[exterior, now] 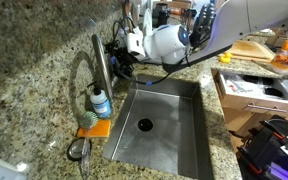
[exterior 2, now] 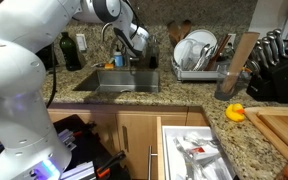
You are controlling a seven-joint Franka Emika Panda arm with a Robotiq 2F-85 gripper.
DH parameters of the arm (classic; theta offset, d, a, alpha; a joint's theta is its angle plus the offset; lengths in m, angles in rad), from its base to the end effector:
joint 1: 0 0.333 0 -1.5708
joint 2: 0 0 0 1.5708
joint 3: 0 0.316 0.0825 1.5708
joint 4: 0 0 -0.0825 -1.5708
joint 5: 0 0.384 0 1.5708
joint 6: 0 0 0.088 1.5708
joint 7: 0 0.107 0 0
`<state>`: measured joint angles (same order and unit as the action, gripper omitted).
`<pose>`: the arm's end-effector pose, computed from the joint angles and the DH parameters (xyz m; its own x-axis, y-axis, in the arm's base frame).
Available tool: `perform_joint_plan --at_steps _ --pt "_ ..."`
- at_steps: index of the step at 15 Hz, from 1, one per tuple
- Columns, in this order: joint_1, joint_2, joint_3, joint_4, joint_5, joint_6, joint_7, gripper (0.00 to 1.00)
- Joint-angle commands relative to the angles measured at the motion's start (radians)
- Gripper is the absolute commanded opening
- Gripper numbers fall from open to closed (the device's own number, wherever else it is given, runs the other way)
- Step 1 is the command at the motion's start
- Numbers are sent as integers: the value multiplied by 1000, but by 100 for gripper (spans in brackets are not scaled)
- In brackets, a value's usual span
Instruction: Open and close the tap
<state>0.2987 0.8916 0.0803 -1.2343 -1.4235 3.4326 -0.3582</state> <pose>0.6580 0.3620 0.3170 -0.6426 0.7661 0.0169 0.3539 0.2771 0.8933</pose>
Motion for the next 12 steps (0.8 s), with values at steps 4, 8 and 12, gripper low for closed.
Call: perform_joint_plan --at_steps 4,8,12 --pt "7 16 2 5 15 21 20 100" --pt "36 59 -38 107 -46 -4 -92 100" --pt "31 51 -39 100 -35 5 -68 100"
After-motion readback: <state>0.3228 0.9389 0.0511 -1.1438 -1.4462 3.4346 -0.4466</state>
